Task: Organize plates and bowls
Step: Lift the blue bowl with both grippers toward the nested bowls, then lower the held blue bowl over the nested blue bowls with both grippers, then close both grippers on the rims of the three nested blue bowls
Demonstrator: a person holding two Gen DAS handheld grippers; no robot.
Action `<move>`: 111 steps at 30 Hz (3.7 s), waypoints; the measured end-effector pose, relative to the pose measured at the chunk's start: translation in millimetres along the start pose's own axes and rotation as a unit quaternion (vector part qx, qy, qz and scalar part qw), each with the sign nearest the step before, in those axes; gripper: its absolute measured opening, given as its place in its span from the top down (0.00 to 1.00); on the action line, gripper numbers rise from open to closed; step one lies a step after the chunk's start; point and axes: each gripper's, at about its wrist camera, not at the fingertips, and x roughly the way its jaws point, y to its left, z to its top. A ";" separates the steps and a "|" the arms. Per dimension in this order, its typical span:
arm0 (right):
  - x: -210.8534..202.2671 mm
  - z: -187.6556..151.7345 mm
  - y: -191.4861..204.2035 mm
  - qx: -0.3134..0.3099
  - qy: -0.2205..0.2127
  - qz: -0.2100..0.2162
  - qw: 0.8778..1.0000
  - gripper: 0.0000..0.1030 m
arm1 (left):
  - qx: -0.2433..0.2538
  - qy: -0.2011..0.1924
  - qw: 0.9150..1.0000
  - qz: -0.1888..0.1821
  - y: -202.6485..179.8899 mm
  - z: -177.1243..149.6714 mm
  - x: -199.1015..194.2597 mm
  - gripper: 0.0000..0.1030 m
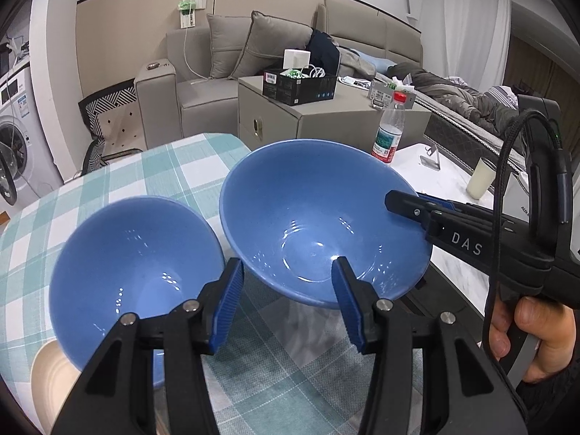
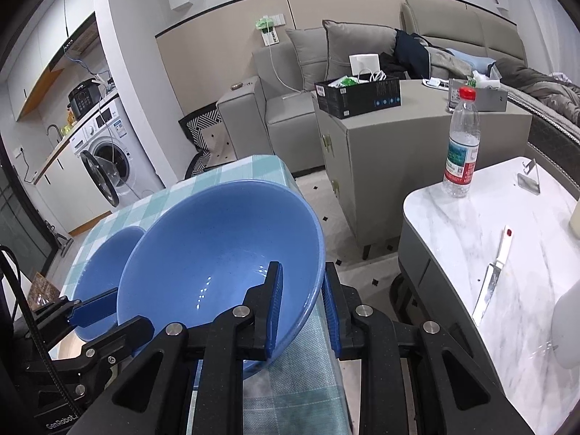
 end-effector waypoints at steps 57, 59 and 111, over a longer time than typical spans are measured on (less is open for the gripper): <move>-34.9 -0.5 104.5 -0.038 -0.073 0.055 0.995 0.78 | -0.025 -0.073 0.995 0.056 64.5 -0.3 -80.5 0.52; -34.1 -1.1 107.4 -0.041 -0.074 0.056 0.995 0.78 | -0.027 -0.073 0.995 0.058 67.7 -1.4 -81.6 0.52; 17.1 -23.6 163.4 -0.097 -0.030 0.085 0.991 0.76 | -0.080 -0.041 0.992 0.091 128.4 -33.8 -64.4 0.52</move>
